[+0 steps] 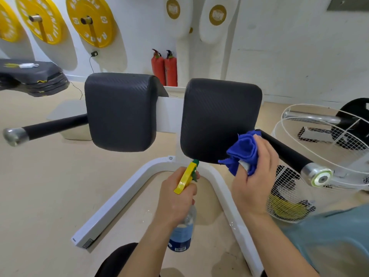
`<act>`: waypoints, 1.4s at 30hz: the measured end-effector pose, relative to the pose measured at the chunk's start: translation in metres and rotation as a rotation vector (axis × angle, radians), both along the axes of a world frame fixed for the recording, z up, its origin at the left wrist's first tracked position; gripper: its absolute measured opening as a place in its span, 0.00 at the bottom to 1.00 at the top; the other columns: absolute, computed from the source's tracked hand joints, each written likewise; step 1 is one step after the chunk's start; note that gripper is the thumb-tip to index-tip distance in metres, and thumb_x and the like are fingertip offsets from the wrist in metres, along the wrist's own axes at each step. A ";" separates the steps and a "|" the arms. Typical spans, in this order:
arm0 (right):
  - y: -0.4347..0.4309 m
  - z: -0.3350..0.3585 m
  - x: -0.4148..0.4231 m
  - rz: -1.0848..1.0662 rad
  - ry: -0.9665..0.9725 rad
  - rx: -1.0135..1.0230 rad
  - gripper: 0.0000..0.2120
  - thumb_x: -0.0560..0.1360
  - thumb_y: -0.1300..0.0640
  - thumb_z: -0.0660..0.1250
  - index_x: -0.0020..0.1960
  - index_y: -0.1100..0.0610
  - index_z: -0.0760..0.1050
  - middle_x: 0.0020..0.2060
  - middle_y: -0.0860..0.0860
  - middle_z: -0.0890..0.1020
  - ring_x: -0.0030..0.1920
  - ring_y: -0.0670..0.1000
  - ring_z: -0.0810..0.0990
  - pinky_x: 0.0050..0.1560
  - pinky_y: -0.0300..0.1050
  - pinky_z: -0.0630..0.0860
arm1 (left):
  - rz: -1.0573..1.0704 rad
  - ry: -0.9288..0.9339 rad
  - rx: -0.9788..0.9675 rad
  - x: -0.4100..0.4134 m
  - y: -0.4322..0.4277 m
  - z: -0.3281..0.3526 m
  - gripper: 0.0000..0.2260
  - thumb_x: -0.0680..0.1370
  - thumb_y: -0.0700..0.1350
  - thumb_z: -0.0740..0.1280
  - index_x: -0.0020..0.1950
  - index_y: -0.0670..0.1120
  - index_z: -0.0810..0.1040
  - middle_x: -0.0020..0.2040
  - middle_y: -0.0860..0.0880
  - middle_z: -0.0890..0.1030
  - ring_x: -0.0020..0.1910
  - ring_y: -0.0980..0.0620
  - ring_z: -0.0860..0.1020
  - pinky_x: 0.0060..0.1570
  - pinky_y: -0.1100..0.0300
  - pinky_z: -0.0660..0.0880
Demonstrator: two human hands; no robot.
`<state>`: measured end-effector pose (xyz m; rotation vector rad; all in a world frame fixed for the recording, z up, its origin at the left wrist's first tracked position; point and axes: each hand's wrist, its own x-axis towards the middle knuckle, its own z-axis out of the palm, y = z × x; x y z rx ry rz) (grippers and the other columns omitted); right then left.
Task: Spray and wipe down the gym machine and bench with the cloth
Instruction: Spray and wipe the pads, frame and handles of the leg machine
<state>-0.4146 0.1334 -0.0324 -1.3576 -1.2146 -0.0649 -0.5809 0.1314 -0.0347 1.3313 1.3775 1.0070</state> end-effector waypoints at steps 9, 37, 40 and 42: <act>0.039 0.030 -0.006 0.078 -0.233 0.098 0.25 0.76 0.62 0.63 0.72 0.64 0.68 0.72 0.64 0.66 0.73 0.59 0.65 0.75 0.47 0.62 | -0.014 0.001 0.004 -0.011 -0.003 -0.015 0.06 0.66 0.43 0.64 0.39 0.47 0.80 0.38 0.43 0.82 0.39 0.40 0.79 0.35 0.43 0.79; 0.046 -0.064 0.071 -0.047 -1.191 0.295 0.06 0.72 0.61 0.74 0.47 0.52 0.84 0.60 0.50 0.76 0.60 0.60 0.72 0.53 0.54 0.76 | 0.090 -0.034 0.011 -0.006 0.016 -0.035 0.19 0.74 0.30 0.63 0.44 0.54 0.84 0.45 0.54 0.84 0.42 0.49 0.80 0.36 0.57 0.82; 0.031 -0.068 0.060 -0.126 -0.901 0.112 0.11 0.71 0.69 0.70 0.45 0.54 0.84 0.58 0.53 0.72 0.57 0.63 0.70 0.54 0.51 0.75 | 0.085 -0.026 0.010 0.001 0.019 -0.036 0.18 0.76 0.31 0.63 0.46 0.53 0.84 0.46 0.53 0.84 0.44 0.48 0.80 0.37 0.58 0.82; 0.019 -0.068 0.048 -0.060 -0.473 -0.093 0.13 0.69 0.69 0.72 0.49 0.55 0.82 0.60 0.53 0.69 0.59 0.60 0.71 0.60 0.46 0.73 | 0.081 -0.019 0.012 0.005 0.020 -0.037 0.17 0.76 0.31 0.63 0.47 0.52 0.84 0.47 0.50 0.84 0.44 0.47 0.80 0.38 0.56 0.83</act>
